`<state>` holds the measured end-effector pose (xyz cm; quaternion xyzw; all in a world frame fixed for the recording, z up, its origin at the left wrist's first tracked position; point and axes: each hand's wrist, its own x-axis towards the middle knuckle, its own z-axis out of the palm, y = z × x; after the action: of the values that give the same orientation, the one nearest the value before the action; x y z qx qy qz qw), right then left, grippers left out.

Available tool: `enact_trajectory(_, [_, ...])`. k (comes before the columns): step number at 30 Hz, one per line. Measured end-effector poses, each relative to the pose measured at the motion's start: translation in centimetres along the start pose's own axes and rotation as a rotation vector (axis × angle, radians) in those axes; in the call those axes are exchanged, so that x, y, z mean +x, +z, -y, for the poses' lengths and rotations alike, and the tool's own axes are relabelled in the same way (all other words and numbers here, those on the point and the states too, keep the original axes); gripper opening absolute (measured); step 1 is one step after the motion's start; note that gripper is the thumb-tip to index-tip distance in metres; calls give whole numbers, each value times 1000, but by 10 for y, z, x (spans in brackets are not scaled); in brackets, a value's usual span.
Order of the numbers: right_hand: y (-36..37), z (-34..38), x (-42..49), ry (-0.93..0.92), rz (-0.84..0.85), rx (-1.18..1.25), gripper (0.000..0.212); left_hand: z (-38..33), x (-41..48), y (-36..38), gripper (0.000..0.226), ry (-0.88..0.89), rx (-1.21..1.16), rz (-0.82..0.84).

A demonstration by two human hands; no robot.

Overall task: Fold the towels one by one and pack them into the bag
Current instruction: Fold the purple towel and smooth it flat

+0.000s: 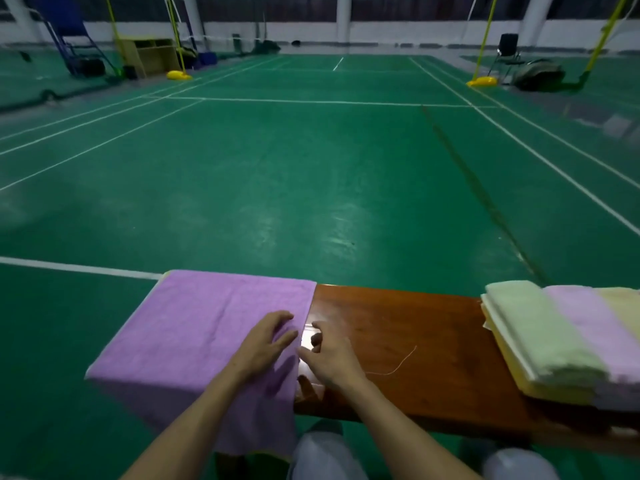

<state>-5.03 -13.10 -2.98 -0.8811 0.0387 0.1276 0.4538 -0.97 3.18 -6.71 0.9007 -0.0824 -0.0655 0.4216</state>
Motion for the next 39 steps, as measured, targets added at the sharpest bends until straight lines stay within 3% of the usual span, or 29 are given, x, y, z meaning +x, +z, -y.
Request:
enact_trajectory(2, [11, 5, 8, 8, -12, 13, 52, 3, 1, 0, 36, 11, -26, -45])
enact_trajectory(8, [40, 19, 18, 15, -20, 63, 39, 5, -4, -8, 50, 7, -68, -37])
enact_trajectory(13, [46, 16, 24, 75, -37, 197, 57, 1, -5, -9, 47, 11, -71, -32])
enact_trajectory(19, [42, 22, 33, 102, -20, 425, 59, -5, -3, -15, 26, -18, -166, -9])
enact_trajectory(24, [45, 22, 45, 202, -14, 580, 68, -8, 0, -16, 25, -5, -124, -20])
enact_trajectory(30, [39, 14, 47, 185, 57, 531, 56, -12, 5, -21, 26, 17, -87, -19])
enact_trajectory(34, [38, 11, 48, 68, 64, 425, 45, -12, 6, -23, 27, 33, -16, 4])
enact_trajectory(39, [31, 10, 50, 71, 77, 398, 53, -16, 9, -33, 27, 48, 46, -9])
